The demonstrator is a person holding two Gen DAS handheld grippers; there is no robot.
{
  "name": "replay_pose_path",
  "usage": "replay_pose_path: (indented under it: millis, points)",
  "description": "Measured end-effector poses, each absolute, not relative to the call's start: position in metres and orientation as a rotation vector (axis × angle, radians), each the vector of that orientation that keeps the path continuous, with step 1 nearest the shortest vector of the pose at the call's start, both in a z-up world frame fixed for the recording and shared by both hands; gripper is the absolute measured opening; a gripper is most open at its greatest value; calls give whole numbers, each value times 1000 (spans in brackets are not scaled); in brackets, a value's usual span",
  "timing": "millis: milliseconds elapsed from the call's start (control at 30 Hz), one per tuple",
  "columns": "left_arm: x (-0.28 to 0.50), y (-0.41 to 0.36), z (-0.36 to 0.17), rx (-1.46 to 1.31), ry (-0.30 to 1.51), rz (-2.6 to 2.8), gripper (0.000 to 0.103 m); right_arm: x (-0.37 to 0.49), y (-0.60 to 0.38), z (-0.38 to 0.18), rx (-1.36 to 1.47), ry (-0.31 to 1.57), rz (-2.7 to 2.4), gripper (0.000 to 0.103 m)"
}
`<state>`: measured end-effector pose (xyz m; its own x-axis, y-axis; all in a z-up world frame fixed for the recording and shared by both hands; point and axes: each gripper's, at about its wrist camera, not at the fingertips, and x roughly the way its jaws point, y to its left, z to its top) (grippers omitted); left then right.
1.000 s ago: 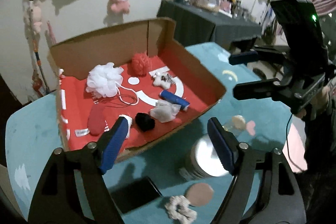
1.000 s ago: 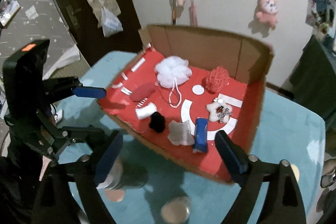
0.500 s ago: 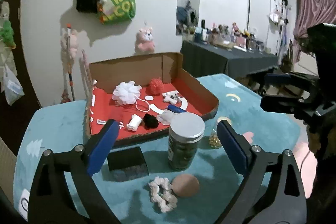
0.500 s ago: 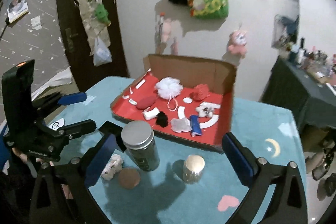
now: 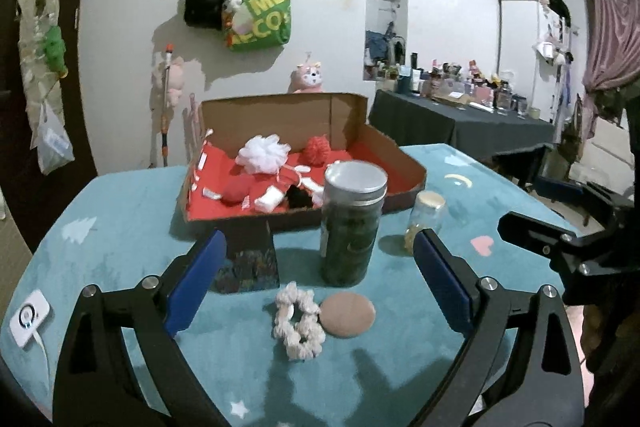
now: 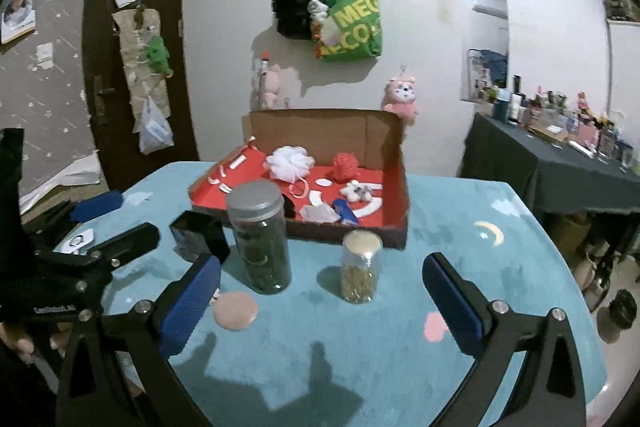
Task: Organize soft objects
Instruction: 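Lift both open tools out of the box and move toward the table items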
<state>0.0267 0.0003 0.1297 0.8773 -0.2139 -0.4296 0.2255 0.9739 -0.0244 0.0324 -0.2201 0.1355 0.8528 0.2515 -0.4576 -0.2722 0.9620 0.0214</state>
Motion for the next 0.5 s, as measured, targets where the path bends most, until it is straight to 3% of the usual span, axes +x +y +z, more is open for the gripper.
replay_pose_path:
  millis: [500]
  points:
    - [42, 4, 57, -12, 605, -180, 96, 44, -222, 53, 5, 581, 197, 103]
